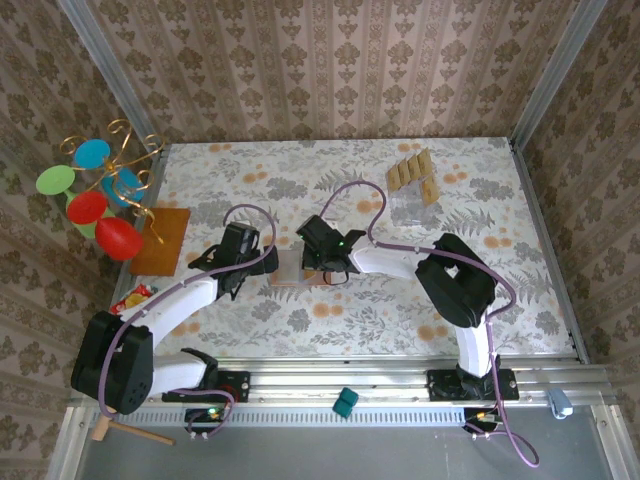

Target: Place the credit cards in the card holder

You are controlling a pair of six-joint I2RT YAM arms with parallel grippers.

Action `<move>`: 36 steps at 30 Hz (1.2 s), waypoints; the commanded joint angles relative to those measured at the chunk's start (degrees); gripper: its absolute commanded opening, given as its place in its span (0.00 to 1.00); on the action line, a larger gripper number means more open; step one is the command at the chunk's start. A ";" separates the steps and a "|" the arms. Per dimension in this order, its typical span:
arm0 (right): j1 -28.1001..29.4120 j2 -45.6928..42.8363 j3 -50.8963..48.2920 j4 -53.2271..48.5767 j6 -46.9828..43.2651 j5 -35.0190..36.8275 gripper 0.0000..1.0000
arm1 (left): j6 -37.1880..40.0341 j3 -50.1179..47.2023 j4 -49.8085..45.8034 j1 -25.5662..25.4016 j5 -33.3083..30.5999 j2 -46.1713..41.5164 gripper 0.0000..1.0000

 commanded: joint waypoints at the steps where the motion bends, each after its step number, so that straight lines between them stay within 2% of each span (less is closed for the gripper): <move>1: -0.67 -0.80 -3.83 -3.04 -1.13 4.21 0.00 | 1.05 -0.32 0.02 0.42 0.82 -0.69 1.00; 13: -5.90 -5.92 -12.48 -0.74 -3.66 2.63 0.00 | 0.90 -0.15 -0.02 0.40 1.68 -0.52 1.00; 20: -8.43 -9.42 -11.68 1.36 -8.80 -7.59 0.00 | 1.36 1.02 0.15 0.11 3.43 0.46 1.00; 28: -10.21 -13.43 -8.48 -2.20 -14.44 -14.12 0.00 | 2.96 6.15 -0.36 -4.63 3.32 5.70 1.00; 36: -12.02 -15.12 -11.43 1.33 -13.15 -17.91 0.00 | 5.76 12.78 -1.34 -11.03 -0.09 14.34 1.00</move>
